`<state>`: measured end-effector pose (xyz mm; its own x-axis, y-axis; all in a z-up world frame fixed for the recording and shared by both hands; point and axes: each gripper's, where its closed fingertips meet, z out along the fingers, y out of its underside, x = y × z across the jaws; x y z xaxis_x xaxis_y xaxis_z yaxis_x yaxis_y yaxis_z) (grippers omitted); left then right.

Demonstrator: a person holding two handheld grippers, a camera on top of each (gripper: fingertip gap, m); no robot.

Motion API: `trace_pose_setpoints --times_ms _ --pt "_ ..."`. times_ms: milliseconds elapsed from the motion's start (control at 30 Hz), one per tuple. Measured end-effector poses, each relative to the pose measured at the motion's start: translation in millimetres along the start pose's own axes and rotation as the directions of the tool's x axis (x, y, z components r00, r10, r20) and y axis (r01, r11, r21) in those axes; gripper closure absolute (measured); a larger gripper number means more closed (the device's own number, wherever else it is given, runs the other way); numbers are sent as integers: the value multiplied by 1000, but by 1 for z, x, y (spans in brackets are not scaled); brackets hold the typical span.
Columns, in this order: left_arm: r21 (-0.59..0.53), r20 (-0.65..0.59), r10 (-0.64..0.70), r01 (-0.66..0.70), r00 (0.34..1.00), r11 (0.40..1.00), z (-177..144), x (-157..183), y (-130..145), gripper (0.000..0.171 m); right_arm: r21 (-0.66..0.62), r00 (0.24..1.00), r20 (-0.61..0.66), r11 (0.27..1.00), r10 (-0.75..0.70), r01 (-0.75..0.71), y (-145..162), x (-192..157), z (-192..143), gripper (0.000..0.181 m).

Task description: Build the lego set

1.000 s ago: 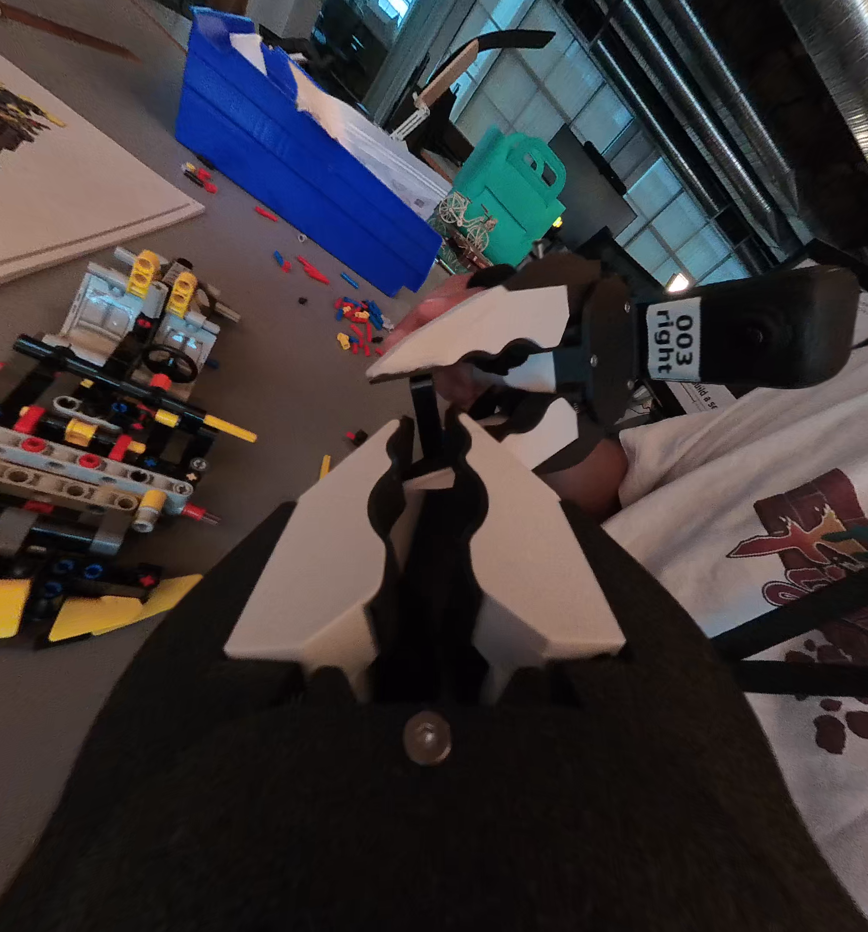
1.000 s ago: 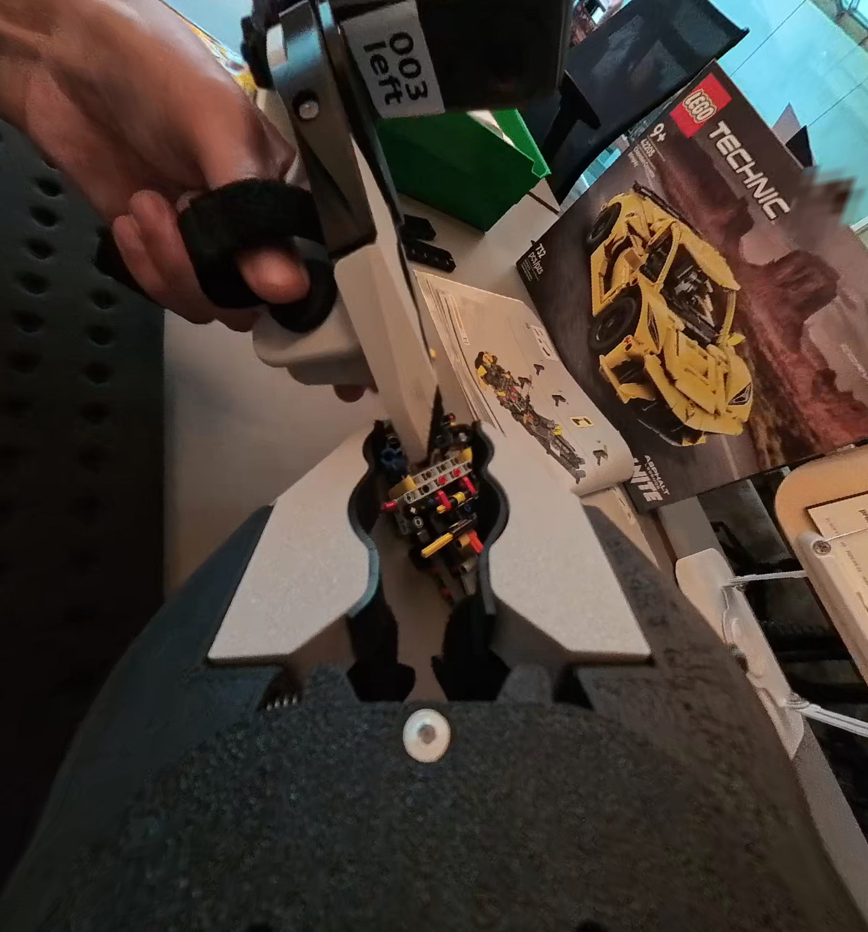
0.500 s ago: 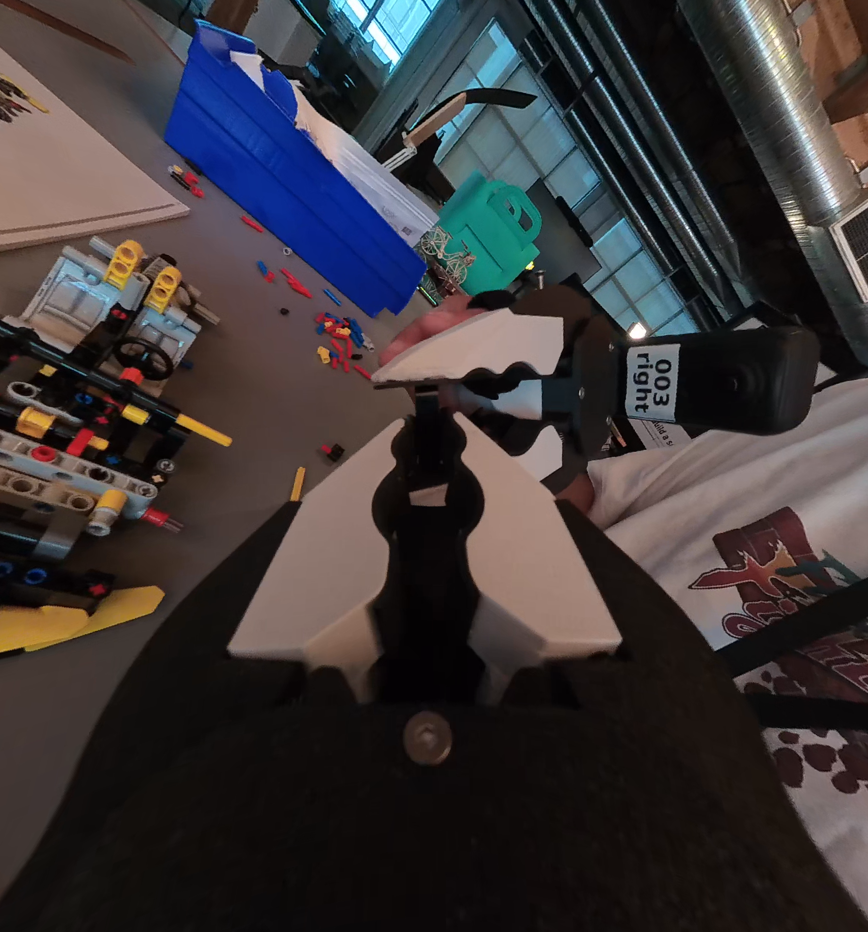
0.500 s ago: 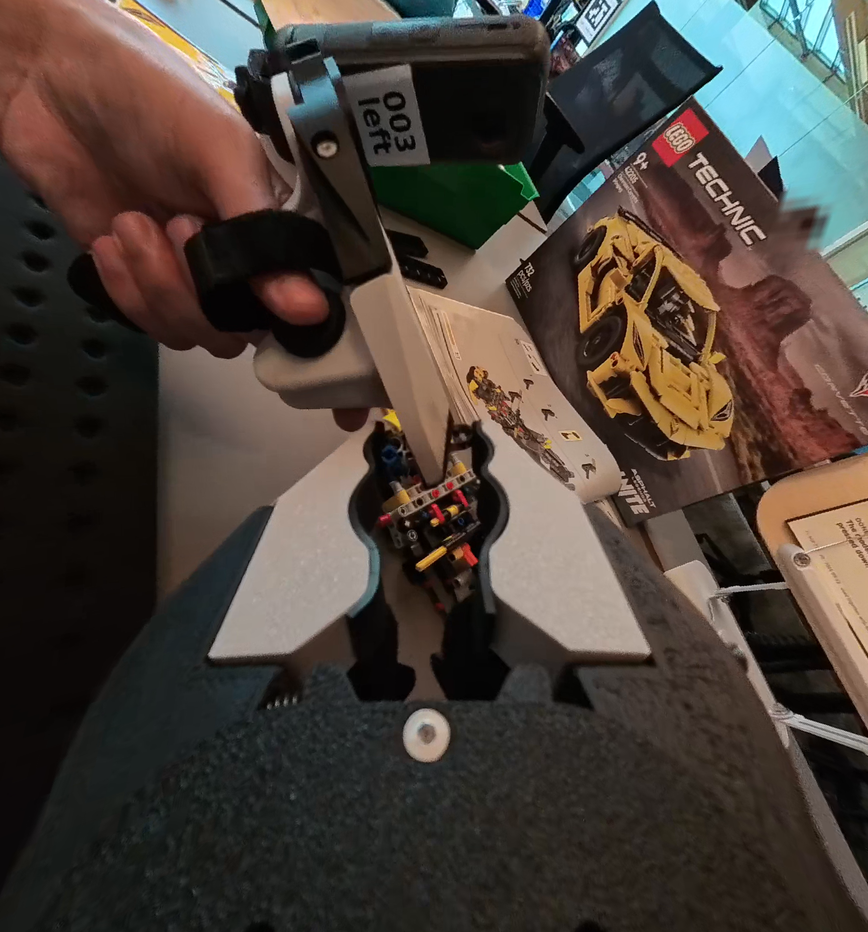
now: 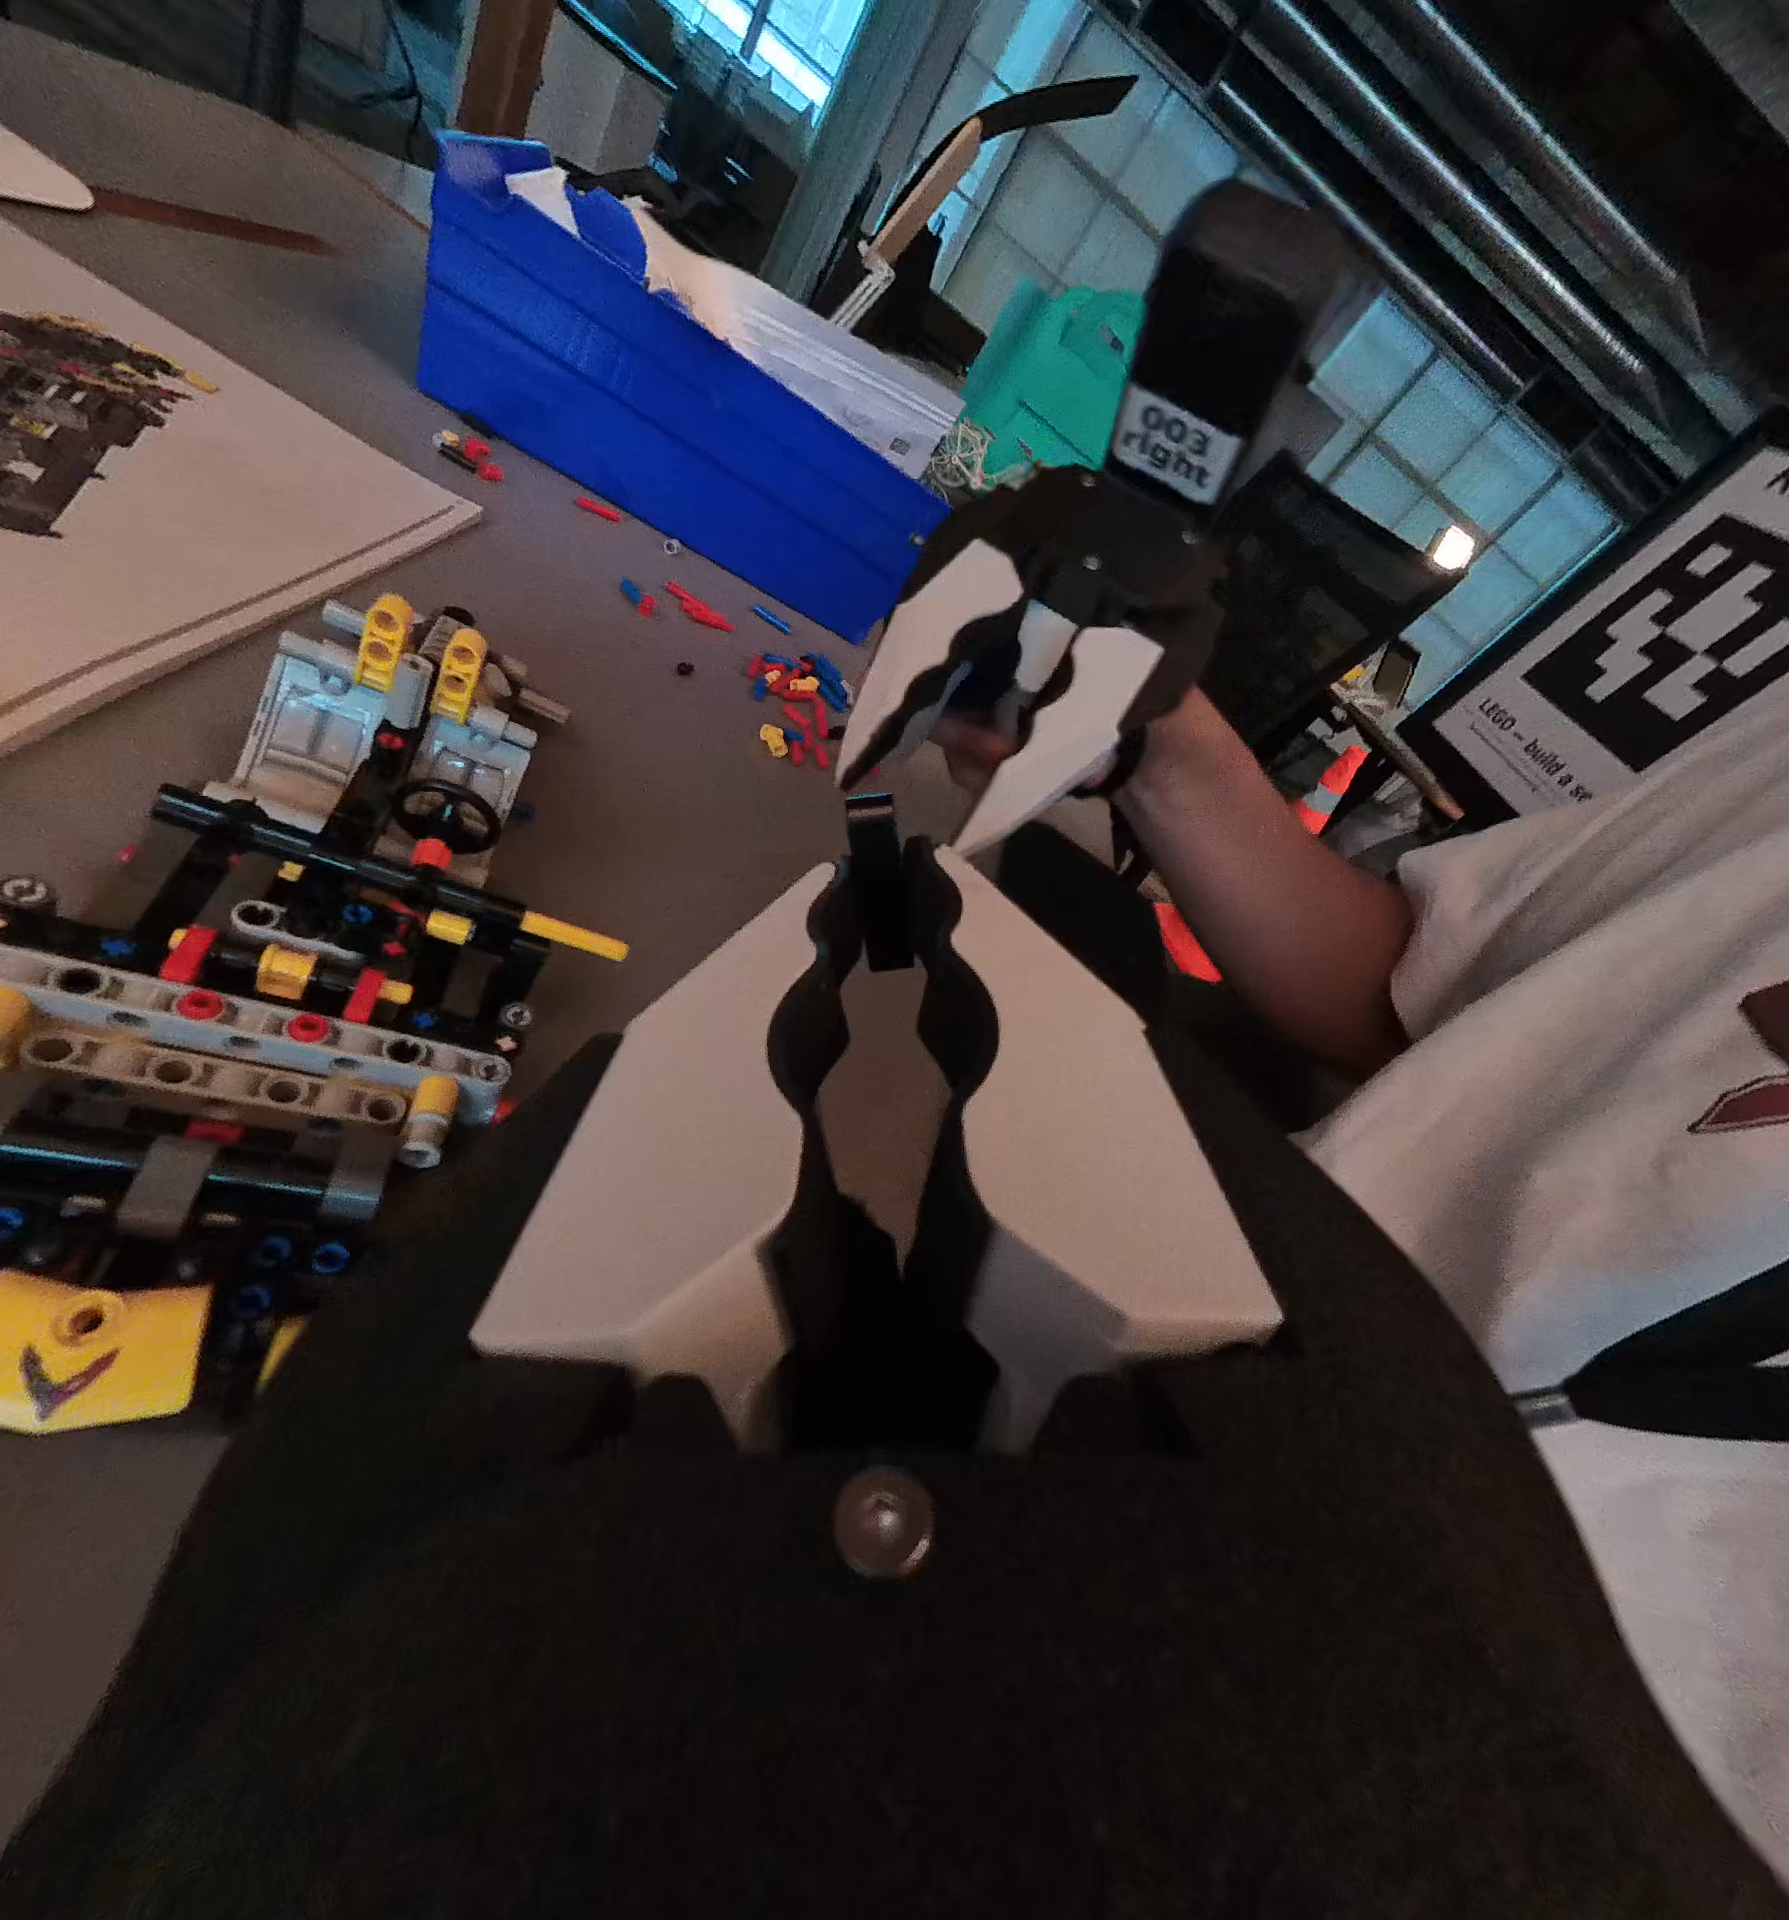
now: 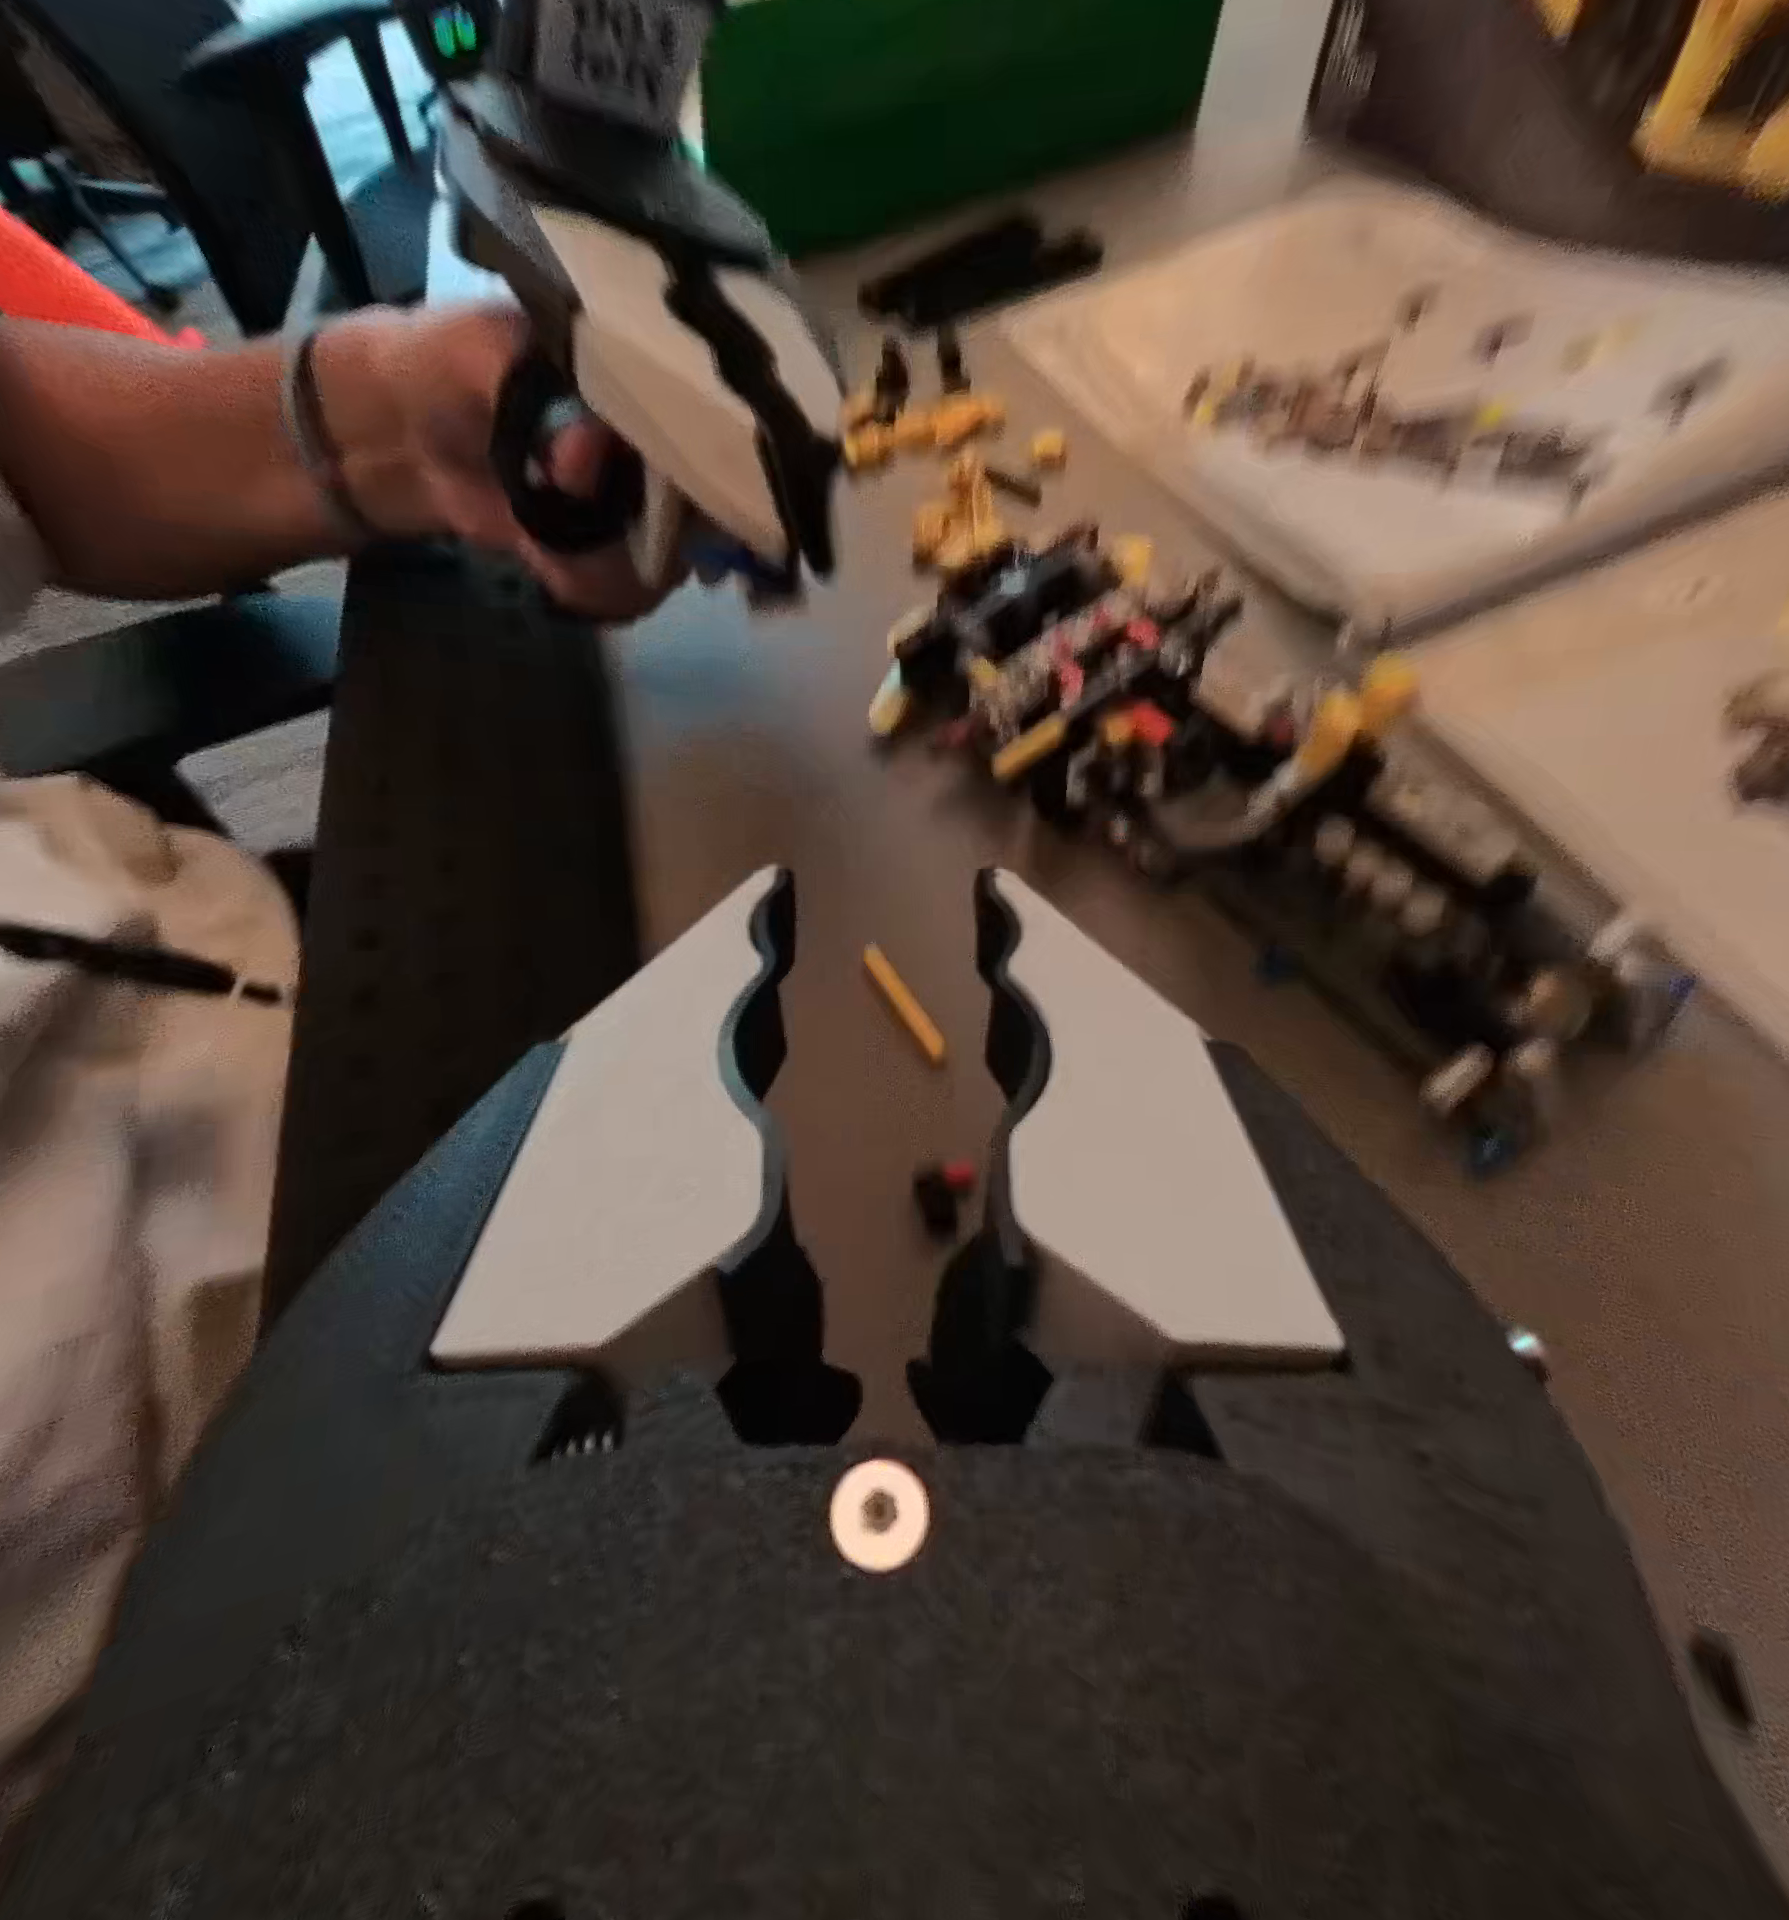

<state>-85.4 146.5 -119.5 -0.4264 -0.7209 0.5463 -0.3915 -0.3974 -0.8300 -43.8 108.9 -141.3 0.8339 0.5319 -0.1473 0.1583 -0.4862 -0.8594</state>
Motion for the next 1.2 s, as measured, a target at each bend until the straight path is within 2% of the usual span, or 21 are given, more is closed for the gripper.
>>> trace_pose_setpoints --times_ms 100,200,300,433,633,700,800,900,967,1033,1133,1200 --pt "-22 -8 23 -24 1000 999 4 0 8 166 -108 993 83 991 87 -78 40 -1 -11 151" --pt "-36 14 99 -98 995 995 7 2 13 166 -174 998 47 984 40 -31 65 -1 -11 151" --pt "-49 -5 130 -130 992 990 9 5 18 166 -206 999 12 978 -38 40 76 0 -7 154" --pt "-66 -4 107 -107 994 992 11 1 22 167 -284 996 -42 957 -75 60 93 13 -8 155" --pt "-85 -9 96 -96 995 992 13 0 25 166 -271 991 -23 955 -135 123 91 15 -1 163" --pt "-91 11 109 -107 994 990 14 -3 25 166 -268 984 -19 949 -179 167 90 16 3 172" --pt "-114 88 193 -183 977 977 17 -12 25 166 -293 958 -35 919 -285 263 74 19 10 174" --pt "-169 191 304 -273 933 947 19 -24 26 166 -222 916 -7 894 -401 390 15 -3 15 174" --pt "-183 206 352 -318 913 930 20 -23 27 166 -162 882 8 870 -471 466 -20 -22 20 174" --pt "-169 192 368 -339 910 926 20 -18 25 166 -103 913 39 907 -407 408 -38 -30 27 174" --pt "-111 159 310 -295 937 949 16 -12 20 166 48 976 130 984 -177 172 -51 -29 29 174" --pt "-80 145 267 -257 953 963 13 -11 16 166 53 980 159 992 -118 111 -47 -26 28 174"
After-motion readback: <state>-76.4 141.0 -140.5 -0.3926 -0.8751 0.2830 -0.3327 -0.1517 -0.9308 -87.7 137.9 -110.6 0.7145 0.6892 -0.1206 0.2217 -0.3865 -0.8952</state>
